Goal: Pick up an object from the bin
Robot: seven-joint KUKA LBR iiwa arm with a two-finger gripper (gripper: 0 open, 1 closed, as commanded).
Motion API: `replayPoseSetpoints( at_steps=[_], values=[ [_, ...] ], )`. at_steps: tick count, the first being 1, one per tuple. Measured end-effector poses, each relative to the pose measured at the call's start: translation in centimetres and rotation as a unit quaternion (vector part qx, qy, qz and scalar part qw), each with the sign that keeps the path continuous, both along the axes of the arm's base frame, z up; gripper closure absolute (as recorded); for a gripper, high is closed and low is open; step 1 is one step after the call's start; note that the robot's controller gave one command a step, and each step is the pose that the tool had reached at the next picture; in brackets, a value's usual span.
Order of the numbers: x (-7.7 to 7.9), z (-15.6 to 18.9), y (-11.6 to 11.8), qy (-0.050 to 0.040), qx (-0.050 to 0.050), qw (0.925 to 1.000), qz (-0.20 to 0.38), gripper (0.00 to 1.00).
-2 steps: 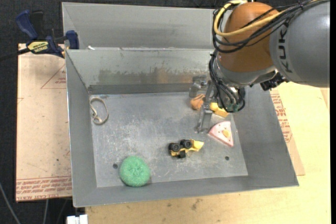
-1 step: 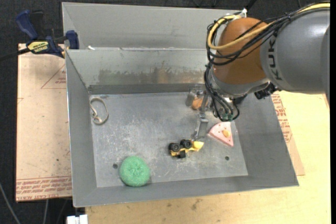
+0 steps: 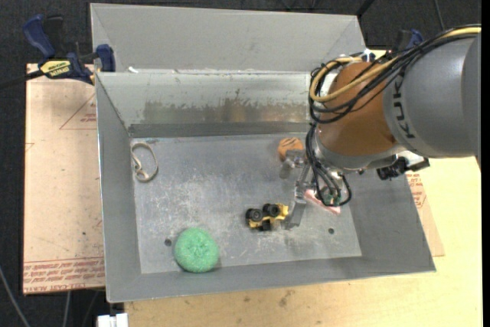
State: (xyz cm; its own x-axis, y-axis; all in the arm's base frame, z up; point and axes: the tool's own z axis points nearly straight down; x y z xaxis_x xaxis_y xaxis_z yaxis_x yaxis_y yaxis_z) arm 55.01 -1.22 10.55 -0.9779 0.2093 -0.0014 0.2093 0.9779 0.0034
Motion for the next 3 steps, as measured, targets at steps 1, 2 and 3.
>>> replayPoseSetpoints(
  at_steps=[1, 2, 3],
  values=[
    [-2.6, -1.6, -3.2, 0.0017, -0.001, 0.9988, 0.048, 0.0],
    [-5.6, -3.0, -1.1, -0.001, -0.002, 0.9809, 0.195, 0.0],
    [-6.2, -3.2, 0.4, -0.0072, -0.003, 0.9727, 0.232, 0.0]
  ],
)
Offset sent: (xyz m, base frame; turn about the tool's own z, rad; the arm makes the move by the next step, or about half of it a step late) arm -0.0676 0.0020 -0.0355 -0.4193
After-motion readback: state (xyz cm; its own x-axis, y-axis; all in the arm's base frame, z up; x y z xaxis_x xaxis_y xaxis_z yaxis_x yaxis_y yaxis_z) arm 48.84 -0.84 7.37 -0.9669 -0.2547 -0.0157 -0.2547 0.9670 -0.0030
